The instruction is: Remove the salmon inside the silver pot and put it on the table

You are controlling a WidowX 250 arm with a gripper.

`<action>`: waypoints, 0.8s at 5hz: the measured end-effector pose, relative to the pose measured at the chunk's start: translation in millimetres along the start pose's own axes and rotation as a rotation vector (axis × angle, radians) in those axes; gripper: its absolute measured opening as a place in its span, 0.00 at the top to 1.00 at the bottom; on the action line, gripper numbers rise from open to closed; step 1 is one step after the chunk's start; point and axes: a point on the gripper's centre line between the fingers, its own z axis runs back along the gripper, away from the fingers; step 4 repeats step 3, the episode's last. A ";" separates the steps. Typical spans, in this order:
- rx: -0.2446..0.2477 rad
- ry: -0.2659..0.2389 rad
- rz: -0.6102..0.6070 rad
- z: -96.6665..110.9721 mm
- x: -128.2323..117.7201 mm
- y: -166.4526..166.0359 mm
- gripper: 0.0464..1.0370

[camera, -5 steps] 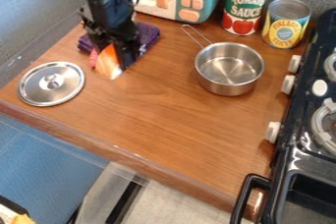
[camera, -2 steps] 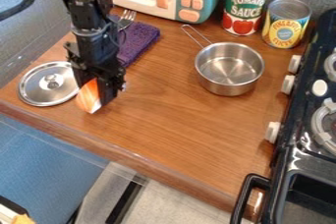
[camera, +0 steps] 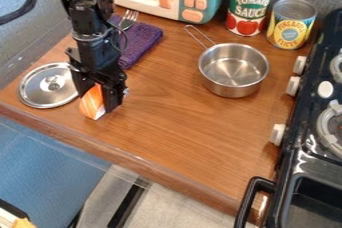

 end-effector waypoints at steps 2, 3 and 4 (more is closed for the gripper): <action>-0.019 -0.063 -0.034 34.8 -6.1 1.8 0.03; -0.013 -0.078 -0.049 47.8 -8.7 0.8 0.04; -0.013 -0.078 -0.049 47.8 -8.7 0.8 0.04</action>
